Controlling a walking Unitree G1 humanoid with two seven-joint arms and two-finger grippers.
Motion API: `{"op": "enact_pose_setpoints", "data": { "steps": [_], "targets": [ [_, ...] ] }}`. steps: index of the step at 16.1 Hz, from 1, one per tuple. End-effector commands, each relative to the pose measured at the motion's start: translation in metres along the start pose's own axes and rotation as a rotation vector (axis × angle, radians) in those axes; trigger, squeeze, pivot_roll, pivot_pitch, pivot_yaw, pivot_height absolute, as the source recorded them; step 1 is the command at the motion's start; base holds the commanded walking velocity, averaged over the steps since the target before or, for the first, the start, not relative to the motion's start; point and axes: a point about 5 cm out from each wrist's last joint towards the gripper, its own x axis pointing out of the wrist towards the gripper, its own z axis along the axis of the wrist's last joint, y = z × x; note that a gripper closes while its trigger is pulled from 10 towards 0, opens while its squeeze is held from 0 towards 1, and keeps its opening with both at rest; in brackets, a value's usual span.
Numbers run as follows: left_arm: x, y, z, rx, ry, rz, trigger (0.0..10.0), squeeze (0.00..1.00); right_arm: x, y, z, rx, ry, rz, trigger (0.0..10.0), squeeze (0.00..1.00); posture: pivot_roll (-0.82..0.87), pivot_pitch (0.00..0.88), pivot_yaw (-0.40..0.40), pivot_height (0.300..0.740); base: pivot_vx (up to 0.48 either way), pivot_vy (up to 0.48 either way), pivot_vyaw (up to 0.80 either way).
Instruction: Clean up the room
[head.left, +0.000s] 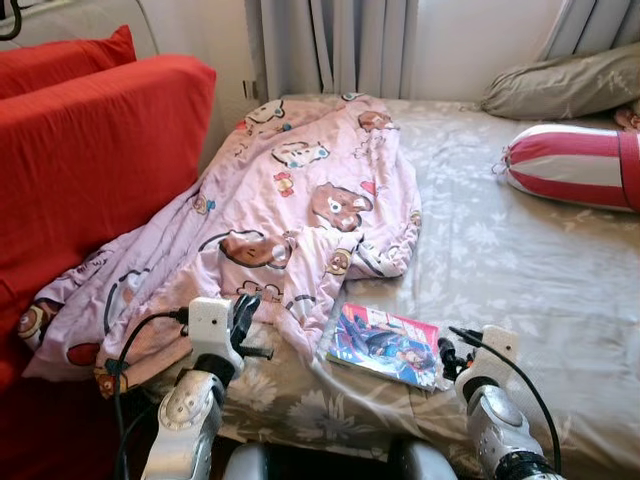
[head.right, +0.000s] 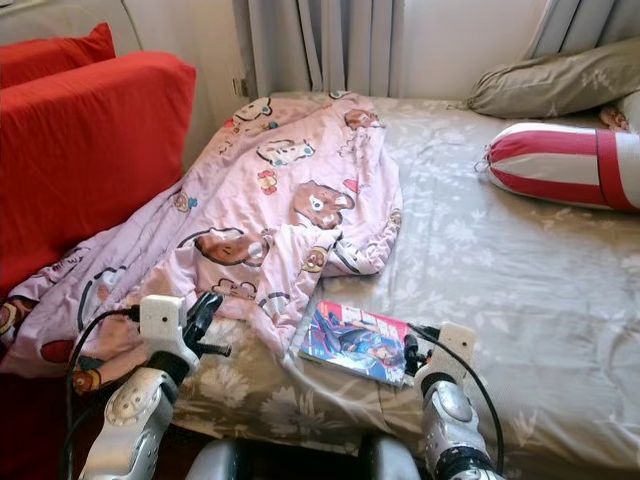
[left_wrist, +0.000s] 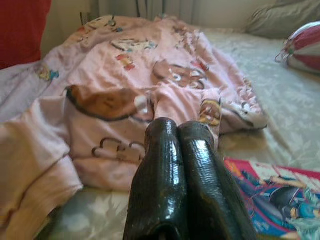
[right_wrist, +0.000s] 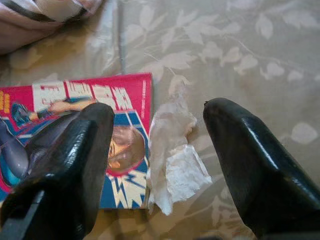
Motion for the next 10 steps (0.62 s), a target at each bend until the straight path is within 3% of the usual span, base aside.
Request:
{"op": "enact_pose_setpoints", "data": {
  "steps": [1, 6, 10],
  "targets": [
    [-0.003, 0.001, 0.003, -0.007, -0.002, 0.008, 10.0, 0.0, 0.001, 0.001, -0.001, 0.017, 0.015, -0.005, 10.0, 0.0, 0.07, 0.05, 0.034, 0.595, 0.0, 0.0, 0.0],
    [-0.028, 0.007, -0.001, -0.001, 0.039, 0.047, 10.0, 0.0, 0.001, -0.01, 0.001, 0.073, 0.021, -0.054, 10.0, 0.0, 0.11, 0.135, 0.036, 0.595, 0.0, 0.0, 0.0],
    [-0.042, 0.008, -0.003, 0.004, 0.072, 0.053, 10.0, 0.0, 0.003, -0.007, 0.005, 0.125, 0.007, -0.059, 10.0, 0.0, 0.12, 0.156, 0.041, 0.595, 0.0, 0.0, 0.0]
  ]
}}
